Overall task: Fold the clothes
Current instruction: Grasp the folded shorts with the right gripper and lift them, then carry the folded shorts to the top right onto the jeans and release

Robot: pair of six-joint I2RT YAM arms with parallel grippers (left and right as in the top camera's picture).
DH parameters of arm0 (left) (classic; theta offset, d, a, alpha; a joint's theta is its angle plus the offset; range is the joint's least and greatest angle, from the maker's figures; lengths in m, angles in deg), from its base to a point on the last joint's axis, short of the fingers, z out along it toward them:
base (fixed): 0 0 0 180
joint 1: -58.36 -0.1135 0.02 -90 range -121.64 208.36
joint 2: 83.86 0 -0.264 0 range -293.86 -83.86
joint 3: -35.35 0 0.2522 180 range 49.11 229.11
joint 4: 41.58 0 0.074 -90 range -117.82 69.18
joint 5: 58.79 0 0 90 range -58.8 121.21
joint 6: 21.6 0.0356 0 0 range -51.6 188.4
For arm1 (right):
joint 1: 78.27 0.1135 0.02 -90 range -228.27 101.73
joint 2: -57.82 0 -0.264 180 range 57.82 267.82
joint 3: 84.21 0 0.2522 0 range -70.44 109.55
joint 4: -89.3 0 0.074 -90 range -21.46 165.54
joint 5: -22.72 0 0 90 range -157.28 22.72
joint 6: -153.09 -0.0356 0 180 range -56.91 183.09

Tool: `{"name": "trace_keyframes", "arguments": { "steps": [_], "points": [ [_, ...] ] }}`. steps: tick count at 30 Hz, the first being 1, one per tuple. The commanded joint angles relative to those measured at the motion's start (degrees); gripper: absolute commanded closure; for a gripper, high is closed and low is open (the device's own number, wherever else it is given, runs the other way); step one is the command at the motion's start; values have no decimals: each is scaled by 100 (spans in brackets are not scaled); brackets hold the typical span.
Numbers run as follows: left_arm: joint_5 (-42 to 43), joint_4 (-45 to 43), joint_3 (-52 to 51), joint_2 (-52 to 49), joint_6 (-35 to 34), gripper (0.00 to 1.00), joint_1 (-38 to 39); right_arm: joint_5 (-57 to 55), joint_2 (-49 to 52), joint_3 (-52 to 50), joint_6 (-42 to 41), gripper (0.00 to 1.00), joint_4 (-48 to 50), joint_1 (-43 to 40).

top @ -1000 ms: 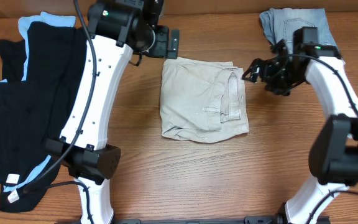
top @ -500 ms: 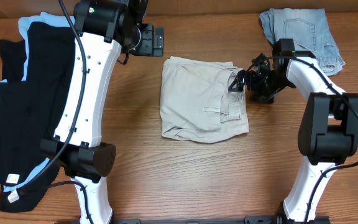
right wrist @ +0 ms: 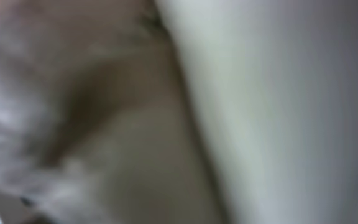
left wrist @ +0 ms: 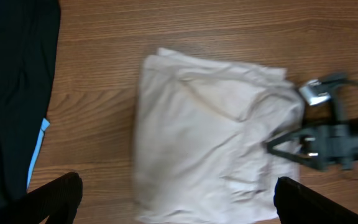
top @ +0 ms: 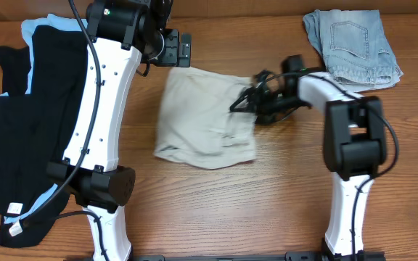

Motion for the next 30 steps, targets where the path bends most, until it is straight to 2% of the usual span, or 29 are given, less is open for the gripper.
{"name": "trace_keyframes", "arguments": {
  "steps": [1, 3, 5, 14, 23, 30],
  "points": [
    [-74, -2, 22, -35, 131, 0, -15, 387, 173, -107, -345, 71, 299, 306],
    [-74, 2, 22, -35, 131, 0, -15, 476, 173, -107, -490, 89, 540, 382],
    [-74, 9, 22, -35, 131, 0, -15, 586, 173, -96, -560, 96, 732, 424],
    [-79, 9, 22, -35, 133, 0, -15, 662, 17, 317, -1075, 96, 920, 201],
    [-79, 2, 22, -35, 131, 0, -15, -101, -1147, 1027, -1827, 96, 1019, -428],
    [-76, 4, 22, -35, 131, 0, -15, -243, -1602, 1202, -2618, 96, 1714, -857]
  ]
}}
